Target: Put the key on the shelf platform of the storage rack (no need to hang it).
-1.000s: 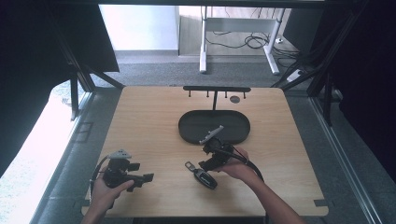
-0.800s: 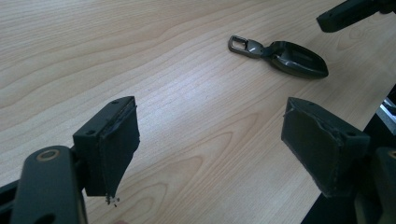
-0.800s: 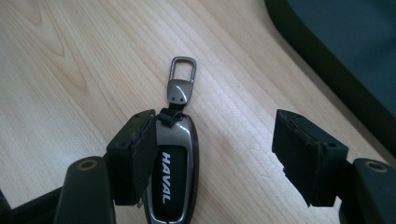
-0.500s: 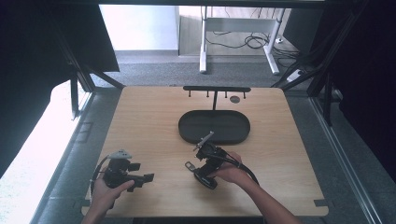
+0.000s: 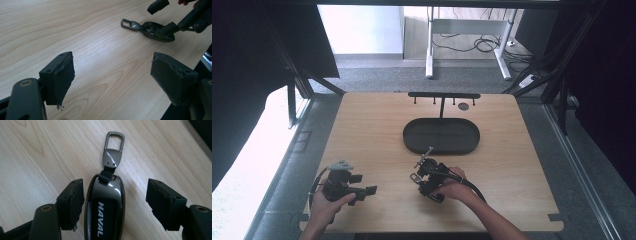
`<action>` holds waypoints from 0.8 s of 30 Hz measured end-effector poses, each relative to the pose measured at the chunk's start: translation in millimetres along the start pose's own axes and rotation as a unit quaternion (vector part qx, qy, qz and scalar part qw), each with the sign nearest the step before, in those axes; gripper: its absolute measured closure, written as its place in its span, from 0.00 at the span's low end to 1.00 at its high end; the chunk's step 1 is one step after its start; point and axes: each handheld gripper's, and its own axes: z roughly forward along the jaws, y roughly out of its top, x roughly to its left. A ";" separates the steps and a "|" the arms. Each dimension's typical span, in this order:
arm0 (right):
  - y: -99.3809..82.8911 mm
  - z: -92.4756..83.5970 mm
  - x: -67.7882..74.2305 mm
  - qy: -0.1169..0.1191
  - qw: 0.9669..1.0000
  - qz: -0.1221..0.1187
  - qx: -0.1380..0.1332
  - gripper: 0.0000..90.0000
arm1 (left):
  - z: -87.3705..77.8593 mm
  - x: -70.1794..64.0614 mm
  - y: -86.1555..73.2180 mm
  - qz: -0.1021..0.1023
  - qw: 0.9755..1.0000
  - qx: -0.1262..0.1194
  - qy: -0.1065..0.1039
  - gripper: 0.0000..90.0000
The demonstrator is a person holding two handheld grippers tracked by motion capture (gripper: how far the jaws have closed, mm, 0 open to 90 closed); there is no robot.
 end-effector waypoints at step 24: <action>-7.2 11.8 0.7 0.010 1.000 0.003 0.024 0.54 | 1.9 -0.3 -0.3 0.001 1.000 0.003 0.000 0.22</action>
